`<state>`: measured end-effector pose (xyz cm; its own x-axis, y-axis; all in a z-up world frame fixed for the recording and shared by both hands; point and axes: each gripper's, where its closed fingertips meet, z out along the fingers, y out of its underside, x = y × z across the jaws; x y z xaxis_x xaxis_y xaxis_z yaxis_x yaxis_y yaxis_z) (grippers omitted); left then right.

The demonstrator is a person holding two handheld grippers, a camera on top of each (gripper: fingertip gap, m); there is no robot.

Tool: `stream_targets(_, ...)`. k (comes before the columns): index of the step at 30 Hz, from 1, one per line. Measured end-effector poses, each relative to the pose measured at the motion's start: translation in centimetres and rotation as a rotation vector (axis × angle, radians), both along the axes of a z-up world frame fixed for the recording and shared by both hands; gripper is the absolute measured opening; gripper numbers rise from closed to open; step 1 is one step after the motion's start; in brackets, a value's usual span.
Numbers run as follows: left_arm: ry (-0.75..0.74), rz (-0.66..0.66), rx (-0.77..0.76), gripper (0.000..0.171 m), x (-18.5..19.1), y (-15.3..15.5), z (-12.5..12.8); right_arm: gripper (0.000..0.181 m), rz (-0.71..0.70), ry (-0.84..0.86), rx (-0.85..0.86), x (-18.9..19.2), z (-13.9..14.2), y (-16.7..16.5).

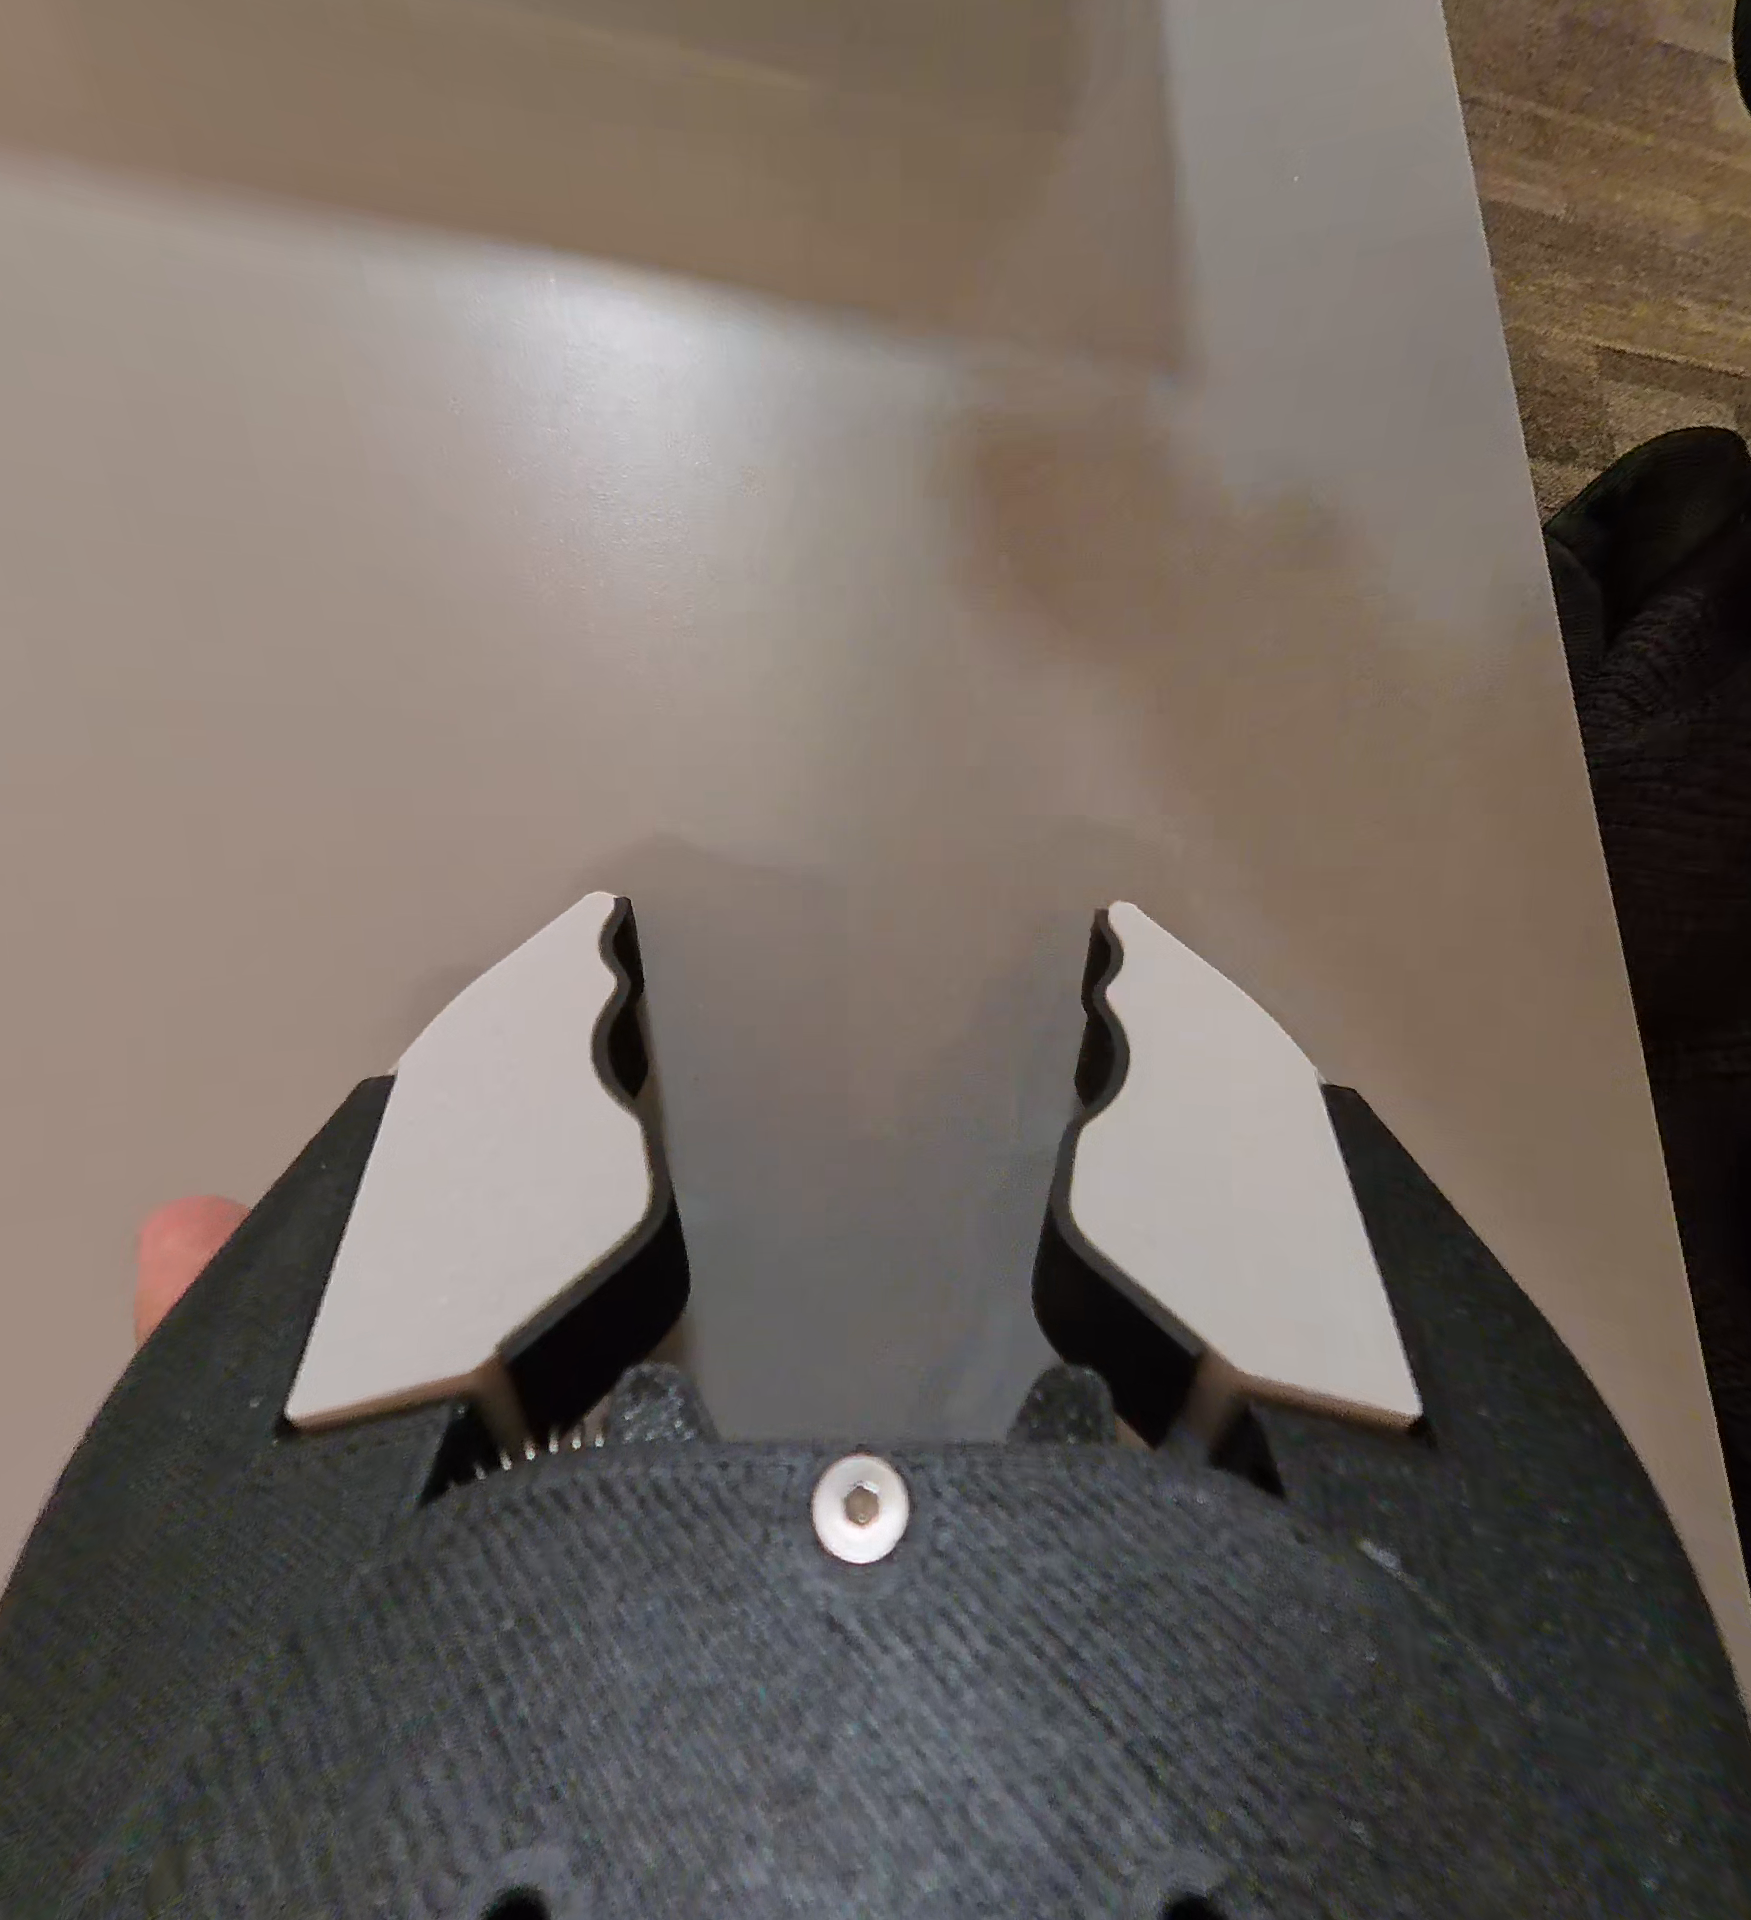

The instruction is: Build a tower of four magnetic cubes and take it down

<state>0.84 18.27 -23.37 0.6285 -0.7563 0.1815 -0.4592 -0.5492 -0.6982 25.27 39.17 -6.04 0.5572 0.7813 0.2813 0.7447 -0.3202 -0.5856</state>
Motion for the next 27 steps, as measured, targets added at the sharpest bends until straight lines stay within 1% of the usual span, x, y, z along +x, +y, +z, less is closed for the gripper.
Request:
stream_targets(3,0.0,0.007,0.0,0.079,-0.1,0.1,0.0,0.048,-0.118,-0.109,-0.069,3.7,-4.2,2.9)
stream_targets(5,0.009,0.013,0.005,0.078,-0.1,0.2,-0.1,0.048,-0.161,-0.203,-0.102,5.4,-6.9,4.0)
stream_targets(7,0.017,0.017,0.009,0.077,-0.2,0.2,-0.1,0.048,-0.164,-0.257,-0.127,6.2,-9.0,4.5)
stream_targets(11,0.019,0.022,0.009,0.076,-0.2,0.3,-0.1,0.048,-0.153,-0.243,-0.195,6.1,-11.6,4.9)
stream_targets(16,0.019,0.022,0.009,0.076,-0.2,0.3,-0.1,0.048,-0.18,-0.331,-0.192,7.7,-12.9,5.3)
stream_targets(23,0.018,0.021,0.009,0.076,-0.2,0.3,-0.1,0.048,-0.163,-0.259,-0.165,7.1,-12.6,5.8)
stream_targets(27,0.019,0.021,0.009,0.076,-0.2,0.3,-0.1,0.048,-0.162,-0.272,-0.176,7.4,-13.0,5.8)
